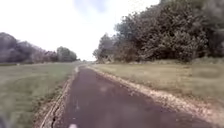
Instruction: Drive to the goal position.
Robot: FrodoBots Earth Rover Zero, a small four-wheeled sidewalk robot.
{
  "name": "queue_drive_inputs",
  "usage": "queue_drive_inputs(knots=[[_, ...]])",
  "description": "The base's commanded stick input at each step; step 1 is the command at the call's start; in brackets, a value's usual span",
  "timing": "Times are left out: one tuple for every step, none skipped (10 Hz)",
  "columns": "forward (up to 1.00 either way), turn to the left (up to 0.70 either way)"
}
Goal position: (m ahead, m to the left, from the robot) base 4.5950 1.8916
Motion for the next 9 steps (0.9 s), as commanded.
queue_drive_inputs(knots=[[0.85, 0.0], [0.85, 0.0], [0.85, 0.0], [0.85, 0.06], [0.85, 0.28], [0.85, 0.34], [0.85, 0.28], [0.85, 0.19], [0.85, 0.09]])
